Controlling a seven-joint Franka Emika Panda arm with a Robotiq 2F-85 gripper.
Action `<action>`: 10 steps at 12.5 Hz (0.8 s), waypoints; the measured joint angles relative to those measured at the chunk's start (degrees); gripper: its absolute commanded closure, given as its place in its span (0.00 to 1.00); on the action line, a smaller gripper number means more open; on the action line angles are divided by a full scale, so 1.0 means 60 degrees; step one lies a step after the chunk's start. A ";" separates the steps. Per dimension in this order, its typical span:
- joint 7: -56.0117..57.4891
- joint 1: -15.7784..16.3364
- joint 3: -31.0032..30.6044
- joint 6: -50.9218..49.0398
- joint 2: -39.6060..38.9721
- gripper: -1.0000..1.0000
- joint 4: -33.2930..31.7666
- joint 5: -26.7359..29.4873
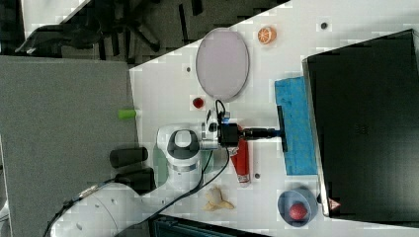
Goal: Flap open oven.
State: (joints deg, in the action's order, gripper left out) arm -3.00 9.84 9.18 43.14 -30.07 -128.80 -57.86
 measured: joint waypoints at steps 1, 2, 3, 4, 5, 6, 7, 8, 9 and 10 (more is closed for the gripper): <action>-0.0032 0.0050 0.0002 0.0075 -0.0219 0.83 0.0093 -0.0009; -0.0036 0.0054 -0.0015 0.0224 -0.0317 0.83 0.0093 0.0037; -0.0066 0.0061 0.0027 0.0275 -0.0331 0.83 0.0093 0.0065; -0.0126 0.0069 0.0097 0.0354 -0.0289 0.83 0.0112 0.0173; -0.0146 0.0068 0.0169 0.0485 -0.0182 0.83 0.0056 0.0480; -0.0199 0.0038 0.0247 0.0681 0.0061 0.83 -0.0056 0.1100; -0.0222 -0.0017 0.0272 0.0802 0.0438 0.83 -0.0187 0.1865; -0.0223 -0.0037 0.0297 0.0914 0.0928 0.83 -0.0261 0.2826; -0.0223 -0.0038 0.0308 0.0872 0.1513 0.83 -0.0261 0.3814; -0.0223 -0.0027 0.0324 0.0760 0.2210 0.83 -0.0242 0.4793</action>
State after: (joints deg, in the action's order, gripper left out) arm -4.34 9.68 11.13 47.70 -16.81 -130.26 -29.10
